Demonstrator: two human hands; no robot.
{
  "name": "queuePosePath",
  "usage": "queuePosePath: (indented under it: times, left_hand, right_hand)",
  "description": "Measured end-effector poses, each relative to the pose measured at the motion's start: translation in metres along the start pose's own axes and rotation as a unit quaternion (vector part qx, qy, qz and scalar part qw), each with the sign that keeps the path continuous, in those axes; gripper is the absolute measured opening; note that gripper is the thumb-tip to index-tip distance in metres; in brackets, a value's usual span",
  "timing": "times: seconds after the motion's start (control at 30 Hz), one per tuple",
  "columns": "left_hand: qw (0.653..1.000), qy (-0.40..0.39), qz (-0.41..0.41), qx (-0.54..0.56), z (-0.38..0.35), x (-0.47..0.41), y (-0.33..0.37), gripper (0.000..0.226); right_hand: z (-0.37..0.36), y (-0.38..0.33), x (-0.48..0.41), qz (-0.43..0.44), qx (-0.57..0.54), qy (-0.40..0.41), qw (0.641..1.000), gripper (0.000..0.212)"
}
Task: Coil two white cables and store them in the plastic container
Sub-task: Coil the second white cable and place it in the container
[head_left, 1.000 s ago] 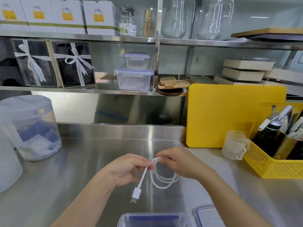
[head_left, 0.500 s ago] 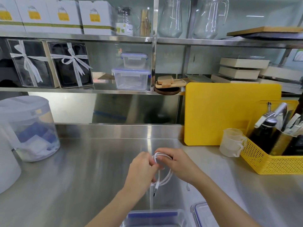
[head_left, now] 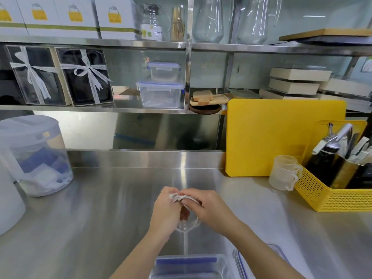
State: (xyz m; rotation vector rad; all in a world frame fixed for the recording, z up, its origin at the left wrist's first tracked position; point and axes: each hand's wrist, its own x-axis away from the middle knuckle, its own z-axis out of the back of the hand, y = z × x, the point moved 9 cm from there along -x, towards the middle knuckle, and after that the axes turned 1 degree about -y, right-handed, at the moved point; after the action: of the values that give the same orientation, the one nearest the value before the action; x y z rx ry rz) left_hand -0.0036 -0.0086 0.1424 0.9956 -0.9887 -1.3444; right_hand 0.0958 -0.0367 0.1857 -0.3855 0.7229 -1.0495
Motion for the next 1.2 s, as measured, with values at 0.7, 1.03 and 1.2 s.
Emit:
queuePosePath:
  times: [0.7, 1.03, 1.2]
  left_hand:
    - [0.847, -0.263, 0.270, 0.375, -0.022, 0.015, -0.043, 0.041]
    - [0.944, -0.095, 0.202, 0.244, -0.003, 0.011, -0.046, 0.022]
    - [0.975, -0.123, 0.122, 0.141, -0.014, 0.020, -0.031, 0.024]
  right_hand:
    - [-0.013, 0.023, 0.028, 0.187, 0.201, 0.019, 0.961, 0.032]
    - [-0.011, 0.054, 0.033, -0.132, 0.109, 0.066, 0.983, 0.092]
    - [-0.027, 0.060, 0.031, -0.173, 0.093, 0.032, 0.980, 0.047]
